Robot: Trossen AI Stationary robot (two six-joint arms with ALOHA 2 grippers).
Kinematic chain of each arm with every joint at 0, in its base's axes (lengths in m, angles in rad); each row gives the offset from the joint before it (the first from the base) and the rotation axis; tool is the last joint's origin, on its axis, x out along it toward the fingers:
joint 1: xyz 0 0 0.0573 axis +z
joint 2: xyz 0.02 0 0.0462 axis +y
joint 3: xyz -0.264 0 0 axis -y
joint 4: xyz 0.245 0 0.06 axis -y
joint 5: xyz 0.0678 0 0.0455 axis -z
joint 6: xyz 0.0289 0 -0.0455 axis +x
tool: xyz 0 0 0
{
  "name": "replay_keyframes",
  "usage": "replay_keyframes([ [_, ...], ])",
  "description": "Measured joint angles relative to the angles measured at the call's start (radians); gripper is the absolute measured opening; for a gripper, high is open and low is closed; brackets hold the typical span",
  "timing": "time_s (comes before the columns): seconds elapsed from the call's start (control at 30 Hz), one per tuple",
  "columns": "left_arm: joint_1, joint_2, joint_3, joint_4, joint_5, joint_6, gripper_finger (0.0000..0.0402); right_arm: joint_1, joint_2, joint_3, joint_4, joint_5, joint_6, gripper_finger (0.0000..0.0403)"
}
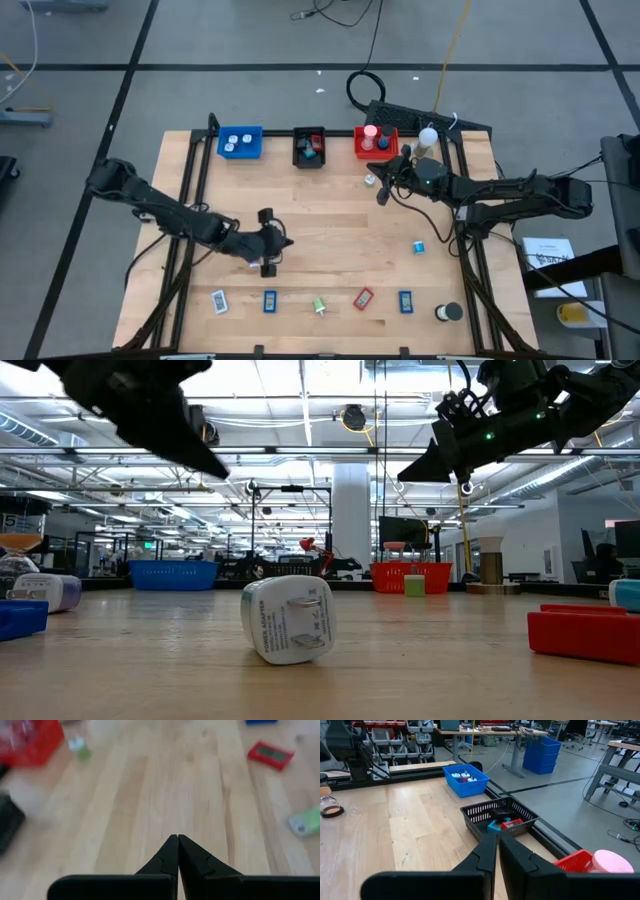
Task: Pick & Place Office items
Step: Put the left blue digital clock into the black bin
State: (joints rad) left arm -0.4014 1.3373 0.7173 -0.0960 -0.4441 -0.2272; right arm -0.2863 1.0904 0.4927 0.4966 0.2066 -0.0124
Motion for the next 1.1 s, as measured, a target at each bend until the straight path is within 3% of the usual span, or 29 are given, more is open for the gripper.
replay_keyframes([
  [0.2,-0.074,0.001,-0.001,-0.098,0.071,-0.163,0.0049,0.0,0.0,0.0,0.0,0.0,0.0,0.0012],
  [0.67,-0.299,0.001,-0.002,-0.094,0.069,-0.251,0.0116,0.0,0.0,0.0,0.0,0.0,0.0,0.0012],
  [0.8,-0.352,0.039,-0.002,-0.033,0.083,-0.253,0.012,0.0,0.0,0.0,0.0,0.0,0.0,0.0011],
  [0.93,-0.376,0.098,-0.001,-0.005,0.121,-0.356,0.013,0.0,0.0,0.0,0.0,0.0,0.0,0.0015],
  [1.1,-0.389,0.148,-0.001,-0.003,0.128,-0.405,0.0183,0.0,0.0,0.0,0.0,0.0,0.0,0.0014],
])
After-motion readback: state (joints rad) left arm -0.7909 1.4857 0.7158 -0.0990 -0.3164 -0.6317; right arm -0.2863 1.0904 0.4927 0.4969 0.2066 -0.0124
